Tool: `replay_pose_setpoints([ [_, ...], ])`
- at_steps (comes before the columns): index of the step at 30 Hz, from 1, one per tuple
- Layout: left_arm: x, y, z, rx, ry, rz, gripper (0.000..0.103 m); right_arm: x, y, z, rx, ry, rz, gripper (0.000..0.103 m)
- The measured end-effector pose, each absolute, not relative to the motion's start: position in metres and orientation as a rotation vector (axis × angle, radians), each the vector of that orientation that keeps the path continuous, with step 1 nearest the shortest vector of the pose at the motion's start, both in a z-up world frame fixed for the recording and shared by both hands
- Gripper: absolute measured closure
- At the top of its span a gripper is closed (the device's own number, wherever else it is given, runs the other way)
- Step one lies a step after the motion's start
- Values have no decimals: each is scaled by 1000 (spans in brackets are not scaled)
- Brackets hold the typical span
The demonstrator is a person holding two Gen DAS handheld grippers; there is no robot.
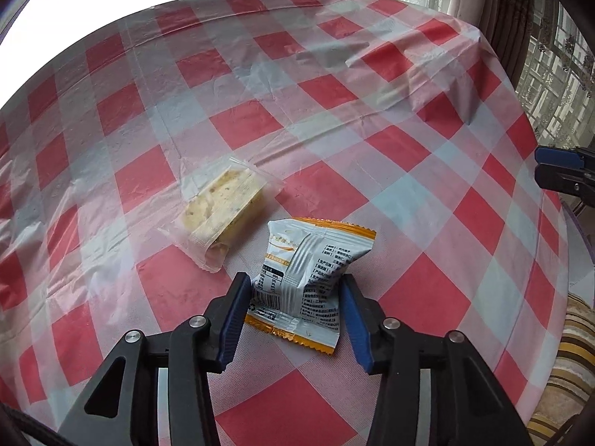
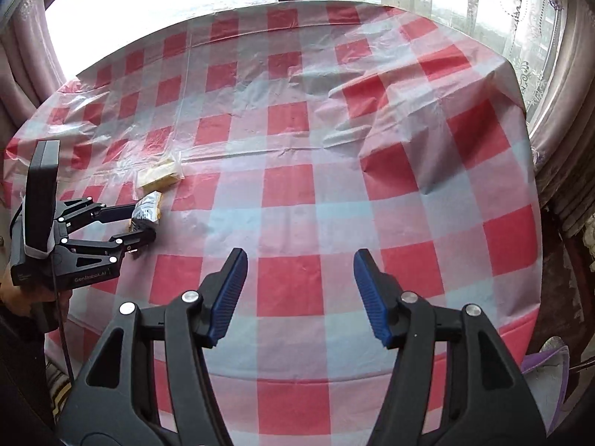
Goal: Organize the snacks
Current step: 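Move both open tools back over the last two snacks, then grasp the orange-edged bag with the left tool while the right tool grasps the clear cake packet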
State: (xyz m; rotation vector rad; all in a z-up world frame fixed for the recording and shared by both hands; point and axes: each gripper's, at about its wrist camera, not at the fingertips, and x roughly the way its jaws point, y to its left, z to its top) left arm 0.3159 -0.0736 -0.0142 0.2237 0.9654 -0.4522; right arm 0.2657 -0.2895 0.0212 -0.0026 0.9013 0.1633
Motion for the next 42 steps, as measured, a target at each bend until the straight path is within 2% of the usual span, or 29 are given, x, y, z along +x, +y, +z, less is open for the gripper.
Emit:
replay_pose_setpoints([
  [4, 313, -62, -13, 204, 972, -436, 55, 288, -253, 15, -31, 913, 218, 33],
  [23, 325, 45, -13, -110, 961, -70, 55, 357, -114, -22, -126, 895, 406, 25],
  [26, 324, 57, -13, -144, 949, -39, 55, 367, -100, -30, -169, 918, 404, 20],
  [34, 323, 61, -13, -165, 938, -39, 55, 387, -85, -46, -171, 954, 378, 16],
  [38, 323, 61, -12, -180, 935, -37, 56, 386, -85, -44, -178, 924, 364, 31],
  [40, 322, 63, -12, -192, 932, -36, 56, 385, -87, -43, -180, 914, 368, 42],
  [41, 322, 63, -12, -198, 931, -35, 56, 385, -89, -42, -176, 911, 366, 57],
  [42, 322, 63, -11, -202, 931, -34, 56, 384, -92, -41, -170, 912, 364, 68],
])
